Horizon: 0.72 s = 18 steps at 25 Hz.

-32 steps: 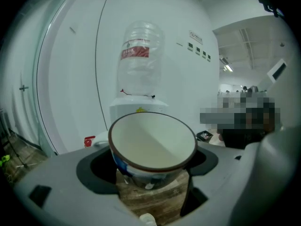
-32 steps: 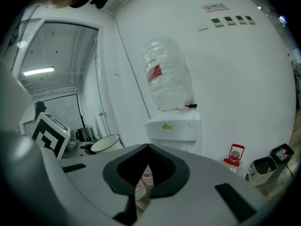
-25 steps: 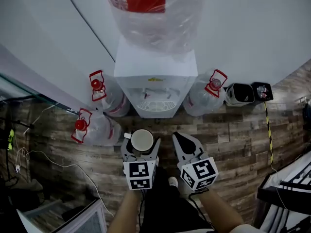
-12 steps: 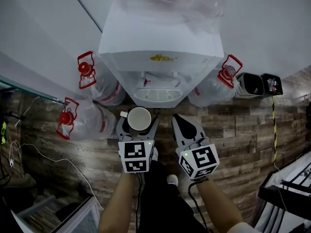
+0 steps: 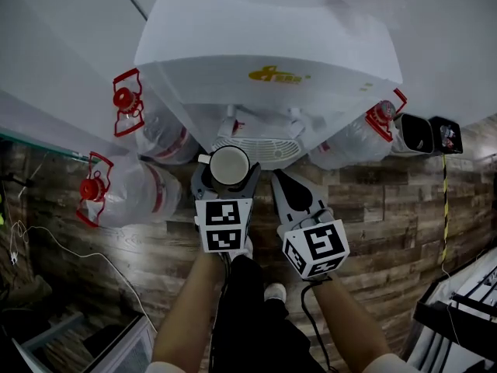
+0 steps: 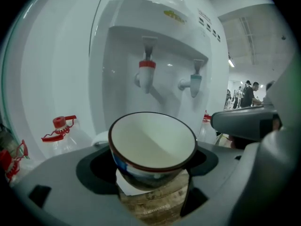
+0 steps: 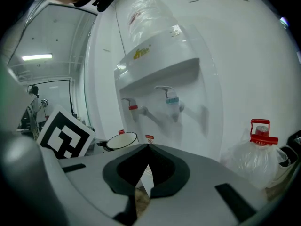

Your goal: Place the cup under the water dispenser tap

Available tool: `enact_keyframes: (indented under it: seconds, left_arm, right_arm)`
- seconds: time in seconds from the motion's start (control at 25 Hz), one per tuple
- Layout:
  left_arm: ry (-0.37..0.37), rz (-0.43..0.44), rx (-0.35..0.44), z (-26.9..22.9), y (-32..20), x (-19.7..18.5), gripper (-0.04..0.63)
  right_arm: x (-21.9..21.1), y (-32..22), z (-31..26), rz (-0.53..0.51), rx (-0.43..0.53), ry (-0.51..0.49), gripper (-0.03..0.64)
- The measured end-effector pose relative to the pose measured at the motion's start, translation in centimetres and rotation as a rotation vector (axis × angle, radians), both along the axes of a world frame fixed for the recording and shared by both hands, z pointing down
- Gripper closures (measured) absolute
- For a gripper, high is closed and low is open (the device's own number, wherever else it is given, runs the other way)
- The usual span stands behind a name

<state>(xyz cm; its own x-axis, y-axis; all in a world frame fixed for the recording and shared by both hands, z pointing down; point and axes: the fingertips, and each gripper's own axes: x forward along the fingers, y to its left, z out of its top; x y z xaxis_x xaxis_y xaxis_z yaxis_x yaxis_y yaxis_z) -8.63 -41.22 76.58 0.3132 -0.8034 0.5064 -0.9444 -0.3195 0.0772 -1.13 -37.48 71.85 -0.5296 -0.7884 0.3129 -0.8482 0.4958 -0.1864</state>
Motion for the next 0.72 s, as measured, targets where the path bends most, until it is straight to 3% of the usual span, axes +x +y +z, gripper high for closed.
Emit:
enact_keyframes:
  seconds: [0.72]
  left_arm:
    - [0.036,-0.127,-0.031,4.9,-4.6,-0.2,0.152]
  right_arm:
    - [1.6,-0.3,3.0,0.017,-0.041,-0.026,0.597]
